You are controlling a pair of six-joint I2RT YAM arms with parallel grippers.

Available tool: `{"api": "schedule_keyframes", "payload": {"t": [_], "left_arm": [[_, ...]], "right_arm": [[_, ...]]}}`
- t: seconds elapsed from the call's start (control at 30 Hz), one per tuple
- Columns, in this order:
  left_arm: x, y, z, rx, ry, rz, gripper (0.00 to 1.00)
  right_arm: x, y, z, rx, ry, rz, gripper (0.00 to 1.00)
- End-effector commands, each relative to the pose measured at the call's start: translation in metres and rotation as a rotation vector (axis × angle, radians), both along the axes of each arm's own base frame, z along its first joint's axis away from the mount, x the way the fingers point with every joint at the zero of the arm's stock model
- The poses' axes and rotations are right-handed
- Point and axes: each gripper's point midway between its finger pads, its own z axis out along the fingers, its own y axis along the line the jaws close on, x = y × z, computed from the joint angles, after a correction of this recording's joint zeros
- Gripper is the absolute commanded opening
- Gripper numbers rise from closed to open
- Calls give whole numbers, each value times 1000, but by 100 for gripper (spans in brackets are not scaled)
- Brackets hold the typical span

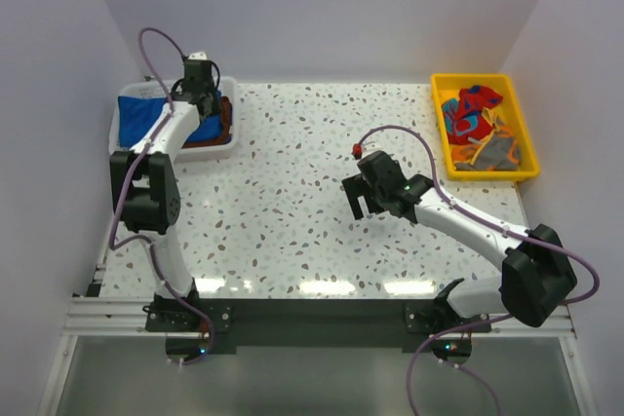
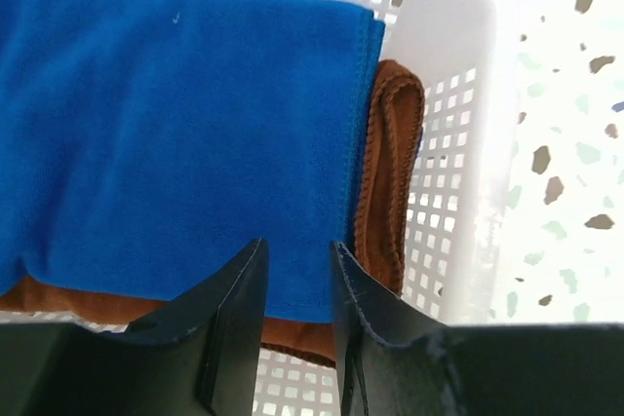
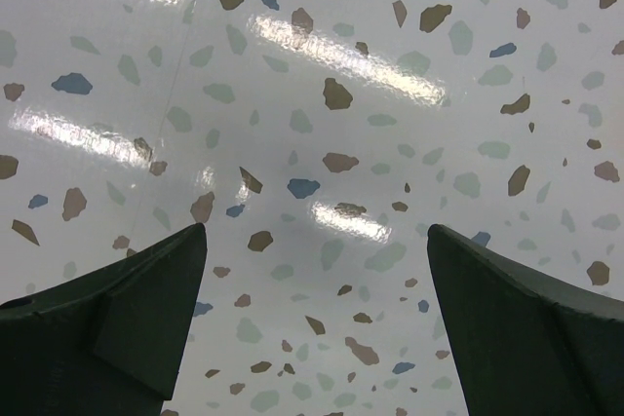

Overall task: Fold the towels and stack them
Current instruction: Neatly place the folded towel into the bin

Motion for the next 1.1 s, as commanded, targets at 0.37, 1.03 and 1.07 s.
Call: {"api": "schedule_keyframes", "payload": {"t": [0.37, 1.03, 1.07], "left_arm": [[9, -11, -42, -7, 87, -62, 44], [7, -14, -84, 57, 168, -37, 45], [6, -15, -88, 63, 177, -38, 43]], "right_arm": [[2, 4, -2, 26, 2, -8, 98], [1, 7, -9, 31, 25, 1, 98], [1, 7, -9, 31, 23, 0, 98]]}}
